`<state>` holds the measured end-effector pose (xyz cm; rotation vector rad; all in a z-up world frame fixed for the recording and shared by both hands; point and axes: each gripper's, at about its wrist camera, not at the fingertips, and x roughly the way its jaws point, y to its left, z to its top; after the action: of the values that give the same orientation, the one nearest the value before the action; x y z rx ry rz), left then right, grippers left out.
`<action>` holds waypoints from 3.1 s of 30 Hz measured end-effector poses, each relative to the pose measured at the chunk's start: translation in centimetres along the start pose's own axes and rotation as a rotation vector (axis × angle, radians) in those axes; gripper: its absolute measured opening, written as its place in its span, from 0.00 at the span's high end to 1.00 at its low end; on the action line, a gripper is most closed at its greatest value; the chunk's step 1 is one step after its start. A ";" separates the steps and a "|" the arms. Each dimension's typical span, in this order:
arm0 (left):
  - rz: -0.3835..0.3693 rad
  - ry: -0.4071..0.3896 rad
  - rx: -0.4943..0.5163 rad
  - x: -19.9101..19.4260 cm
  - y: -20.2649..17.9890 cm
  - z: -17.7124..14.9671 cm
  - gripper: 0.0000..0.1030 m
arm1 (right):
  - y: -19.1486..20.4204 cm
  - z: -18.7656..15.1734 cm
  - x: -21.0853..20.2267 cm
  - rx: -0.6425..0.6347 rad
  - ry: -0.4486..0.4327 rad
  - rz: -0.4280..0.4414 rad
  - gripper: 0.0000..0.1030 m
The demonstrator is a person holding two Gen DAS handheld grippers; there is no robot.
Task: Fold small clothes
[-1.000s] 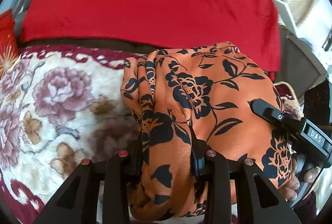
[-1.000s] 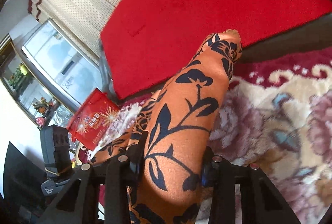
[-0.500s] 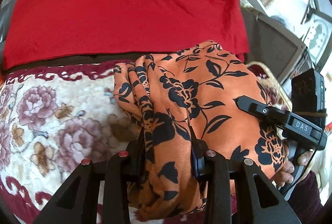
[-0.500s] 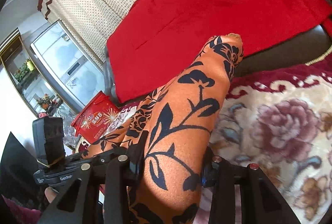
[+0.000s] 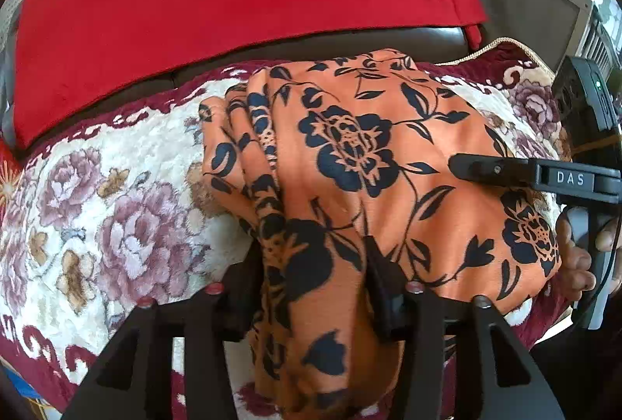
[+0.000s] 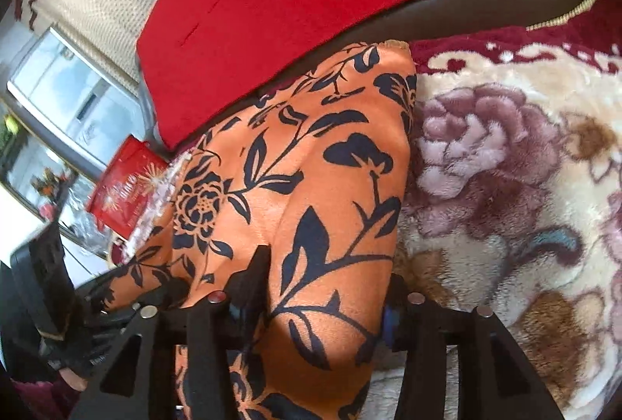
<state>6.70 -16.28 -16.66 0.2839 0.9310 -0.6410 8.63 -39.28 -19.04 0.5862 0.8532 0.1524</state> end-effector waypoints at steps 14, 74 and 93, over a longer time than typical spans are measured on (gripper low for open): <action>-0.004 -0.005 -0.014 -2.0 0.5 -0.7 0.43 | 0.5 -1.6 -3.4 -0.044 -0.034 -0.110 0.42; 0.352 -0.051 -0.013 -1.8 2.9 -0.6 0.26 | 12.9 -9.3 -2.3 -0.280 -0.065 -0.089 0.49; 0.337 -0.245 -0.012 -16.8 -1.8 -5.3 0.19 | 18.8 -14.7 -17.2 -0.250 -0.351 -0.285 0.40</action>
<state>-5.13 -8.61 -5.99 0.3349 0.6327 -0.3492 -11.70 -23.46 -4.89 0.2414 0.5563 -0.1013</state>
